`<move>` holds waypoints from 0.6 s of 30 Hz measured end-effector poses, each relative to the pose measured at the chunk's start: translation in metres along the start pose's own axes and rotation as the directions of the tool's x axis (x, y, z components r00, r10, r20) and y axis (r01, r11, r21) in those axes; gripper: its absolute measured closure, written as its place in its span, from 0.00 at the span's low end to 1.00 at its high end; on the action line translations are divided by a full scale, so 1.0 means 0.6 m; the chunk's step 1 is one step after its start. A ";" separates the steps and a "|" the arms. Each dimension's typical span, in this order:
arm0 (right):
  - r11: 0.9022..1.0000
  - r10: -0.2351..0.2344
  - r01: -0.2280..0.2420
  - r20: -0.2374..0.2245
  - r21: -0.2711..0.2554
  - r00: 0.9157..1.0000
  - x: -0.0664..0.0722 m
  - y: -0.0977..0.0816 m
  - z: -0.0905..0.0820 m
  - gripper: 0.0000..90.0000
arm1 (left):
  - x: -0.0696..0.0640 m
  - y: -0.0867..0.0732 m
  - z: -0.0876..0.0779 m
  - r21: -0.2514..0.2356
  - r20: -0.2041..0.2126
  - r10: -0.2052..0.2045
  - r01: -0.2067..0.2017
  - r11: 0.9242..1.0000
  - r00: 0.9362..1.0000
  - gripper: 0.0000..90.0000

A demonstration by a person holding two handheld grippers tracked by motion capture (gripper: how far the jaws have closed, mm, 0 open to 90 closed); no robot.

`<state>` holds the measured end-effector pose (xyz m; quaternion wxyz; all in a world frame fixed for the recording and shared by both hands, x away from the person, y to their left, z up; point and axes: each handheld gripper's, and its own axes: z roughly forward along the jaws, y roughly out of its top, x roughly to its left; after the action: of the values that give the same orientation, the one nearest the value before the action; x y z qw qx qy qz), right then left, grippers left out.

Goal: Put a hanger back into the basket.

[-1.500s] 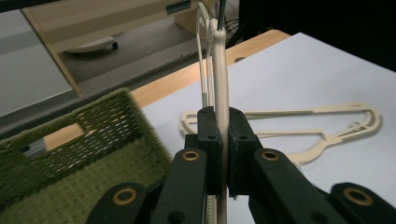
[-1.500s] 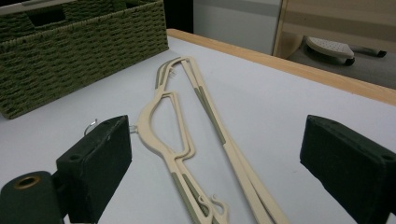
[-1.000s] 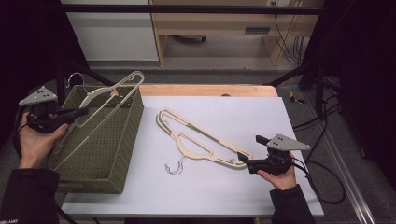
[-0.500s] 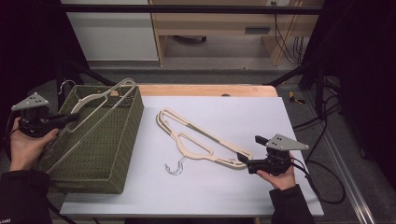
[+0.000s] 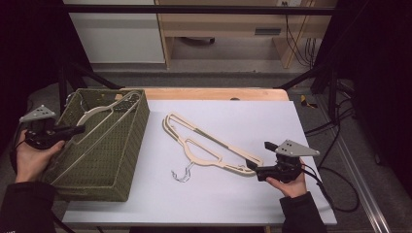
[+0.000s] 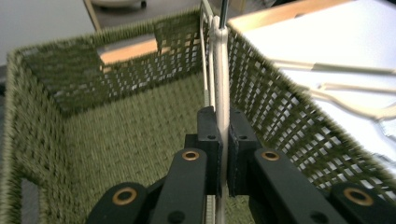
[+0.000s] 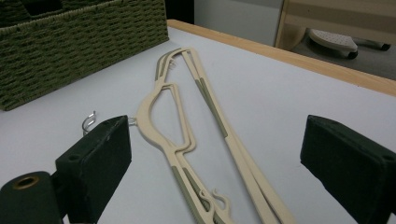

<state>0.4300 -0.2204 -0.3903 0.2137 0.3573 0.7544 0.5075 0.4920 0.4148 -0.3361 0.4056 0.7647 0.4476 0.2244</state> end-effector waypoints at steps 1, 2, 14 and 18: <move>1.000 0.002 -0.002 -0.001 0.003 1.000 0.000 0.000 0.000 0.10 | 0.001 -0.004 0.006 0.008 -0.002 -0.002 0.002 1.000 1.000 0.95; 1.000 0.002 -0.002 -0.001 0.003 1.000 0.000 0.000 0.000 0.10 | 0.002 -0.009 0.011 0.013 -0.002 -0.009 0.010 1.000 1.000 0.95; 1.000 -0.002 0.002 -0.004 0.006 1.000 0.000 -0.001 0.003 0.10 | 0.019 -0.050 0.047 0.040 -0.025 -0.088 0.089 0.995 0.996 0.94; 1.000 0.000 0.000 -0.003 0.008 1.000 0.001 -0.001 0.003 0.10 | 0.022 -0.050 0.050 0.059 -0.081 -0.087 0.092 0.994 0.993 0.93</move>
<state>0.4307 -0.2191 -0.3917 0.2109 0.3575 0.7568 0.5049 0.5046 0.4220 -0.3779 0.3733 0.7469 0.5038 0.2216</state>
